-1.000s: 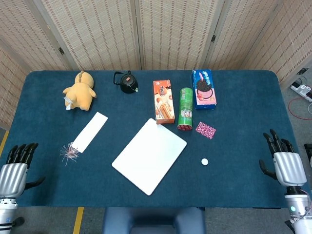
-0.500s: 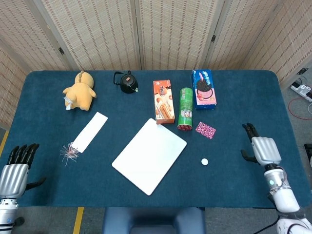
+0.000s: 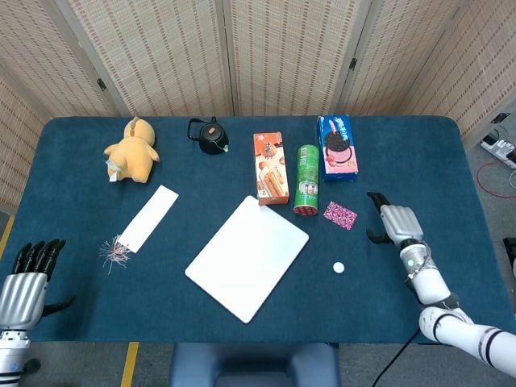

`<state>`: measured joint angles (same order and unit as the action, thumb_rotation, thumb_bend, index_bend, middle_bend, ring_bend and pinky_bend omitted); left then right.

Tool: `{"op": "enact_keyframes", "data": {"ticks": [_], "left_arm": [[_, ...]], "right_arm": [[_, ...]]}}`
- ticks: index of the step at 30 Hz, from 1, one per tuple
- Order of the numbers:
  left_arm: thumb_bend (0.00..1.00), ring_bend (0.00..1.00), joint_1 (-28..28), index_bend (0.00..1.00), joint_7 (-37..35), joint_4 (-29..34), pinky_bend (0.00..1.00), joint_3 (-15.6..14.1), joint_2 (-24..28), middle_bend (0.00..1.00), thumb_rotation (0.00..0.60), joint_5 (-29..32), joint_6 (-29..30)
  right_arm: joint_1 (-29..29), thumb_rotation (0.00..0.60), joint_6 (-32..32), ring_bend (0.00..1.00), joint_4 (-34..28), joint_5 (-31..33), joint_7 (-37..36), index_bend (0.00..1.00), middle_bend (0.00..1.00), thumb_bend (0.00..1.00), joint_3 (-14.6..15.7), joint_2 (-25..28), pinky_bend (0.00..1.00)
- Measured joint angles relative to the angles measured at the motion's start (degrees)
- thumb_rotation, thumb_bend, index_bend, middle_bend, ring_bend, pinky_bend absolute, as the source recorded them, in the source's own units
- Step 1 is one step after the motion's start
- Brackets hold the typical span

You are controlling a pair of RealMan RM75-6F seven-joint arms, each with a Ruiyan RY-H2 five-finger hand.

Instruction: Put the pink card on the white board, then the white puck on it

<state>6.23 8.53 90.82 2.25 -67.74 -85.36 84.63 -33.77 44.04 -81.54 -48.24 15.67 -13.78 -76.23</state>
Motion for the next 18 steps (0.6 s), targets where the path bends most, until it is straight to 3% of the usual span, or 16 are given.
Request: {"op": "enact_keyframes", "data": {"ticks": [16, 18], "left_arm": [[0.16, 0.1, -0.1, 0.1, -0.6, -0.3, 0.05, -0.3, 0.1, 0.12, 0.6, -0.1, -0.3], [0.16, 0.1, -0.1, 0.11, -0.8, -0.4, 0.05, -0.3, 0.0, 0.12, 0.6, -0.1, -0.4]], "right_arm": [[-8.6, 0.526, -3.9, 0.85, 13.2, 10.4, 5.0, 0.13, 0.0, 0.42, 1.7, -11.2, 0.81], [-9.3, 0.489, -4.3, 0.85, 13.6, 11.9, 5.4, 0.13, 0.0, 0.42, 1.8, -11.8, 0.81]]}}
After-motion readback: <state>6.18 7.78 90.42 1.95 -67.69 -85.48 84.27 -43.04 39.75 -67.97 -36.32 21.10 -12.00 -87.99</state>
